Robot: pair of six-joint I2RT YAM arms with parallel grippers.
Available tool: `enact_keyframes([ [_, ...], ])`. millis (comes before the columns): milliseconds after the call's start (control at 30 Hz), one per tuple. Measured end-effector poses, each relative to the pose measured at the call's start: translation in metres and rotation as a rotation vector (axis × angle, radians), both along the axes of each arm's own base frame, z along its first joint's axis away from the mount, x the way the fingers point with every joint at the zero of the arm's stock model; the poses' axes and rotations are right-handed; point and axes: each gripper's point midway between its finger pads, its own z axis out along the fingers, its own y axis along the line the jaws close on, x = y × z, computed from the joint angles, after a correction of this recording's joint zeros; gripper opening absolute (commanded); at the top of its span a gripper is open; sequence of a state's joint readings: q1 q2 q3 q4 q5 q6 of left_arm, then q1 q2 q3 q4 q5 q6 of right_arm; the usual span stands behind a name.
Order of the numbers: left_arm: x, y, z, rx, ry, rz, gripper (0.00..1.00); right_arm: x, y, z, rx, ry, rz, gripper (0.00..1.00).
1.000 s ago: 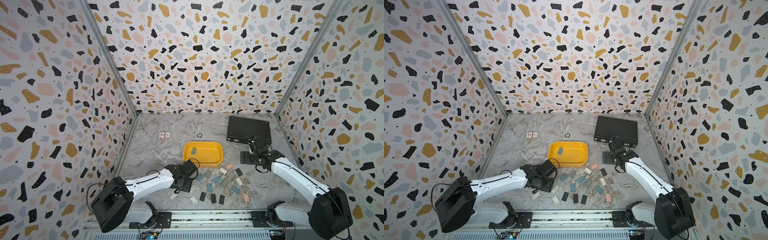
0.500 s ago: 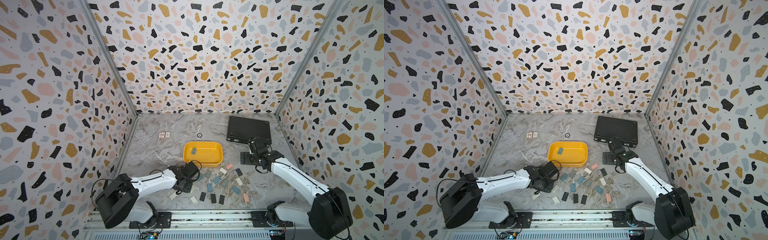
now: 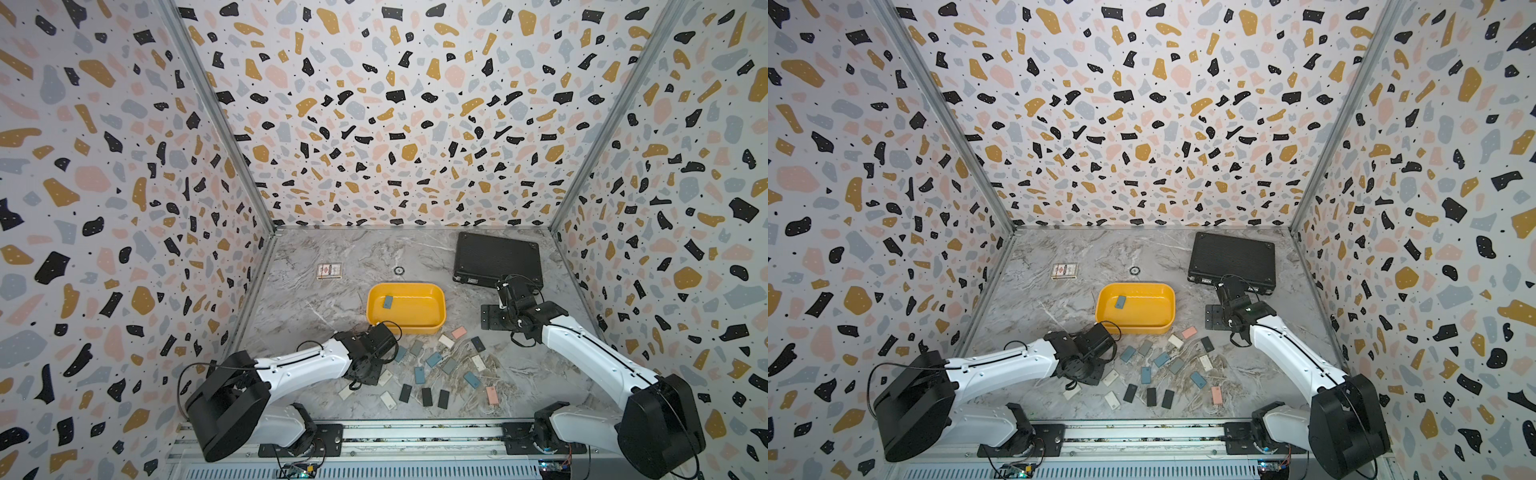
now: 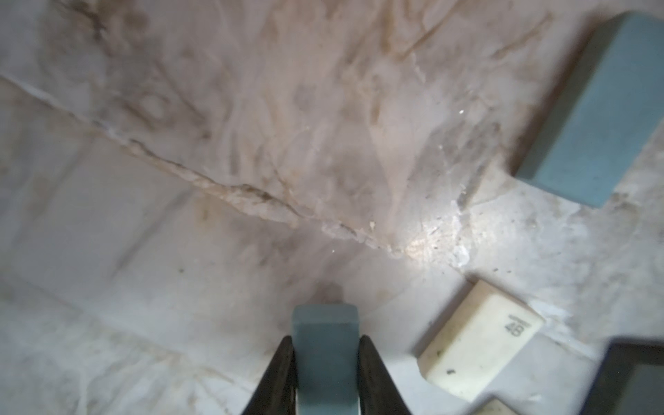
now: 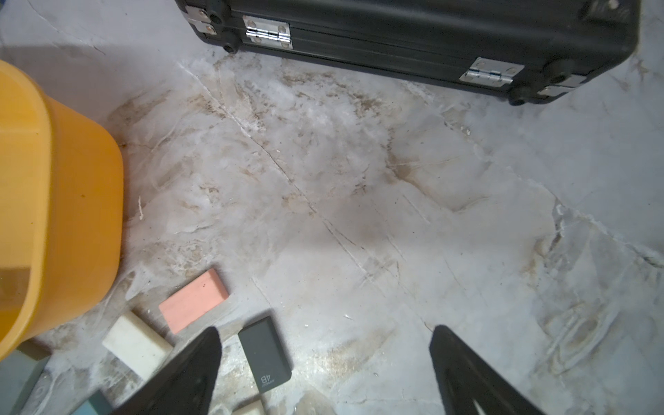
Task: Put the eraser in the storage box
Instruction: Pick up the eraser from the center of the board, then place the eraser in the storage box.
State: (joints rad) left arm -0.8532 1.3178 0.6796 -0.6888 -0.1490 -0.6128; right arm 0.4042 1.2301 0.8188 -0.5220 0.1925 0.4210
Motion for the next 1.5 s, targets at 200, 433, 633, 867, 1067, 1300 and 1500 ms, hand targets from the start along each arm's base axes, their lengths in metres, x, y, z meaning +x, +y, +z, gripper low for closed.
enact_keyframes([
  [200,0.030,-0.021,0.047,-0.070,-0.127,-0.022,0.30,0.000,-0.001,0.000,-0.003,-0.001,-0.002,0.93],
  [433,0.066,-0.042,0.083,-0.124,-0.199,-0.051,0.30,0.001,-0.002,0.002,-0.008,-0.010,-0.006,0.94],
  [633,0.111,-0.053,0.094,-0.136,-0.216,-0.056,0.30,0.001,-0.004,0.004,-0.014,-0.018,-0.011,0.94],
  [867,0.166,-0.079,0.082,-0.136,-0.214,-0.081,0.30,0.001,-0.005,0.004,-0.022,-0.022,-0.016,0.94],
  [1067,0.189,-0.091,0.056,-0.126,-0.172,-0.090,0.30,0.002,-0.006,0.004,-0.026,-0.023,-0.019,0.94],
  [1300,0.208,-0.097,0.034,-0.123,-0.146,-0.083,0.30,0.002,-0.006,-0.004,-0.036,0.004,-0.020,0.94],
  [1500,0.220,-0.100,0.022,-0.130,-0.140,-0.073,0.30,0.002,-0.006,-0.007,-0.038,0.013,-0.023,0.95],
])
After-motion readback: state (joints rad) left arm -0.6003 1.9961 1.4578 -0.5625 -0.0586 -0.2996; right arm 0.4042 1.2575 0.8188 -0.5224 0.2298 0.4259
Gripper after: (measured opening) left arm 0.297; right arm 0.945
